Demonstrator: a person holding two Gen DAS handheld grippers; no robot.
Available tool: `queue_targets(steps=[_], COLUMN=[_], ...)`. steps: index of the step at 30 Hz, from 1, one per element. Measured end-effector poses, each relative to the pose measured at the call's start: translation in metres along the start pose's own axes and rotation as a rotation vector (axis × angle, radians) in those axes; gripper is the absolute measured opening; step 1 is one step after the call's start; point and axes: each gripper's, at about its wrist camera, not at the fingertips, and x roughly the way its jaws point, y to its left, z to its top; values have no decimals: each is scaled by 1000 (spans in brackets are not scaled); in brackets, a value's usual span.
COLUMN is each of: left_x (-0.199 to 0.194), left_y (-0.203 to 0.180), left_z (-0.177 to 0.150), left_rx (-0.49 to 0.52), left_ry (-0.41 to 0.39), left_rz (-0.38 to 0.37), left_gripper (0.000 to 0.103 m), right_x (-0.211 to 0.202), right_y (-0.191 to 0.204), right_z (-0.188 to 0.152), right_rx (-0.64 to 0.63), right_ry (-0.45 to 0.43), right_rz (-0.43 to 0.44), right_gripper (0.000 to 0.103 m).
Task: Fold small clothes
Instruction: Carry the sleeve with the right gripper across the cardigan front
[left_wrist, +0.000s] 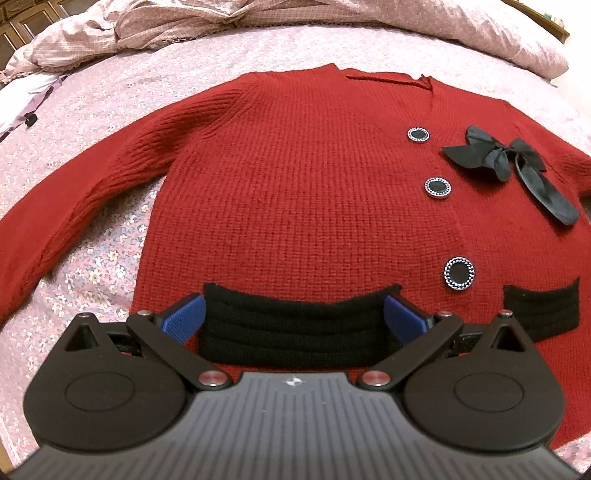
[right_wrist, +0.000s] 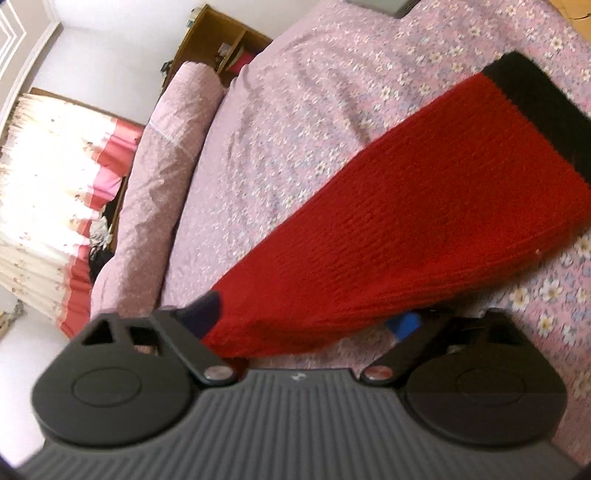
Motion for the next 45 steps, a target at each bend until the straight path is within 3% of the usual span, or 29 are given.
queue_targets(steps=[5,9,15,24,29,35,39,45], left_x=[-3,-8,-15,-20,-22,-24,-27,-28], left_y=[0,5,10,22,34,40,39,40], left_z=[-2,-2,1,-2,0,0,-1,-1], left_rx=[2,-13,-8,-26,-80,-81,-57,-36], left_ry=[0,-24,-62,-80,-86,-107,-124,-137], left_rz=[-5,5,17,32,10,27,44,65], left_gripper=[103,103,103,103,103,103,103,103], right_x=[0,-8,-21,-27,-25,-7,4,12], right_y=[8,32,90,155,183,198,192,179], right_z=[5,5,-6,-59,-103,-164,-193,-216], right_rx=[-77,-223,-500,-752,-916,-1141,-1197,-1243], right_ry=[12,-21,-80,-3,47,183,271,328], right_rz=[-30,3,86,327,402,397,369,330], right_gripper=[28,20,19,19,18,19,19,21])
